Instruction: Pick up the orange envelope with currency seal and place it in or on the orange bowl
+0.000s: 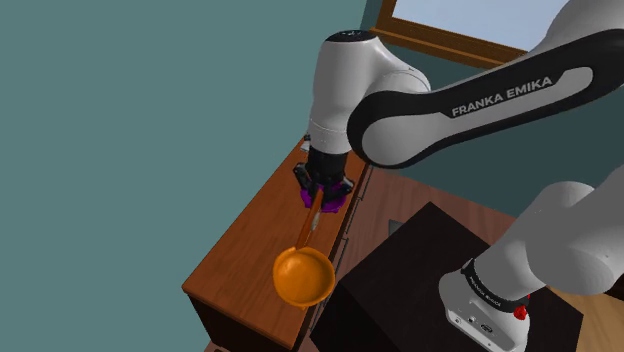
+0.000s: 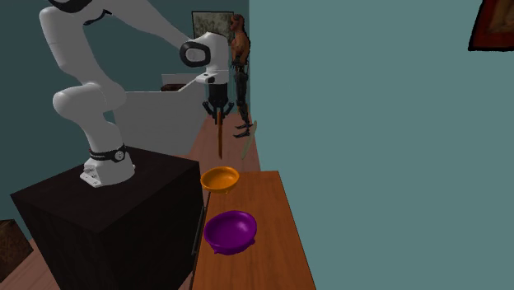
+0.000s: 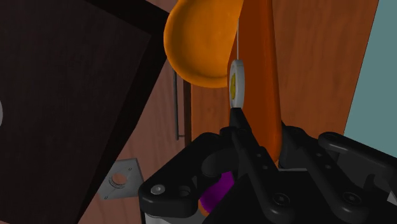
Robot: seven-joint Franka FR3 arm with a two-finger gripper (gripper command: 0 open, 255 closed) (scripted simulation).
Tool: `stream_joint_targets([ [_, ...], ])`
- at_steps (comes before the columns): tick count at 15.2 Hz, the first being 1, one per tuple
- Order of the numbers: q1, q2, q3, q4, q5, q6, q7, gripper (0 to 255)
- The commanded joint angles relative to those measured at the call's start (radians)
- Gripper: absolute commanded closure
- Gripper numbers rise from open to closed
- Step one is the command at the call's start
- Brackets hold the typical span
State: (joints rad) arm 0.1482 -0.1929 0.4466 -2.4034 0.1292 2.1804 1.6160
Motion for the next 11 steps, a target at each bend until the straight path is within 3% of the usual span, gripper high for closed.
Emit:
stream_joint_targets([
  [1, -0.001, 0.017, 0.004, -0.014, -0.005, 0.031, 0.005, 255],
  [11, -0.007, 0.119, 0.019, -0.068, -0.048, 0.18, 0.037, 255],
])
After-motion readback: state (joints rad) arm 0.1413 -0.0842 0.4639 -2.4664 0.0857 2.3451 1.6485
